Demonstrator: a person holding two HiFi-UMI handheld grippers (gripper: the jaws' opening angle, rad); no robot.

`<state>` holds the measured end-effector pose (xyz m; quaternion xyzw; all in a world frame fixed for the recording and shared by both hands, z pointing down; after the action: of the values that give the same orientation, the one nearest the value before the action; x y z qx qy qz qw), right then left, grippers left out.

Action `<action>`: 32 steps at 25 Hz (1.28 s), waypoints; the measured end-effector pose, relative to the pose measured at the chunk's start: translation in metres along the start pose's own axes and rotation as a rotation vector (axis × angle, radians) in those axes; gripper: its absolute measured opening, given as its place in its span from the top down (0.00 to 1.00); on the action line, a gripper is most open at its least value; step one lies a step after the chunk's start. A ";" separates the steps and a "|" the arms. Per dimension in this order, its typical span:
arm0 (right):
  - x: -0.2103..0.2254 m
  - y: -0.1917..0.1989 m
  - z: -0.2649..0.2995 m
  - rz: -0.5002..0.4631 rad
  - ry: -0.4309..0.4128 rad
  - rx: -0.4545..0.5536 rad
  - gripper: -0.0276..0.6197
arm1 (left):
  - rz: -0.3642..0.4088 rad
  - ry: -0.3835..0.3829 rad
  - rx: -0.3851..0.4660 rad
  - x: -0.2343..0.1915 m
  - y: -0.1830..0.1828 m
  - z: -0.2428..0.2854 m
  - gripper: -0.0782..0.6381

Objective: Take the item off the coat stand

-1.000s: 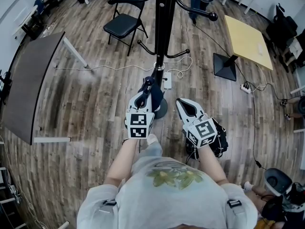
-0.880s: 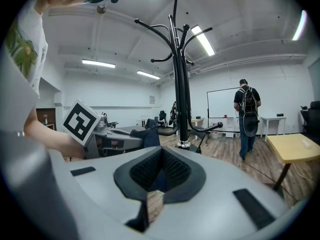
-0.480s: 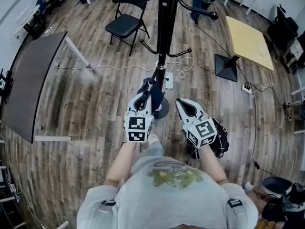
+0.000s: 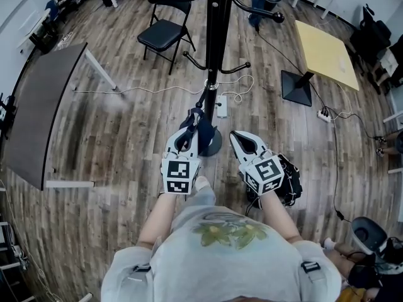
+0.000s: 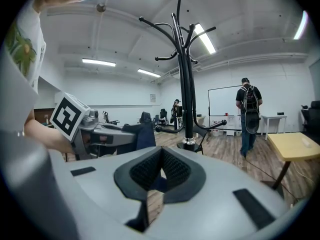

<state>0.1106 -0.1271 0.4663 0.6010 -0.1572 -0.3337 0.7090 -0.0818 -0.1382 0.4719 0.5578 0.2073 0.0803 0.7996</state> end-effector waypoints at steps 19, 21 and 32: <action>-0.024 -0.003 -0.011 -0.018 -0.006 -0.009 0.95 | 0.015 0.022 0.017 0.009 0.005 -0.034 0.86; -0.027 -0.004 -0.012 -0.021 -0.004 -0.008 0.95 | 0.018 0.025 0.018 0.010 0.005 -0.037 0.86; -0.033 -0.004 -0.017 -0.031 -0.003 -0.014 0.95 | 0.021 0.035 0.022 0.012 0.005 -0.046 0.86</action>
<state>0.0955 -0.0931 0.4642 0.5978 -0.1465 -0.3464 0.7079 -0.0896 -0.0930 0.4598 0.5673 0.2164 0.0961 0.7888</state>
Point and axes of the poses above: the fingertips, and each gripper's own axes: z forward along the fingers, x to its right, y out of its underside, the point moved 7 cm from there along -z, backward along the fingers, and after that the axes turned 14 degrees about -z, right-handed, at the moved point
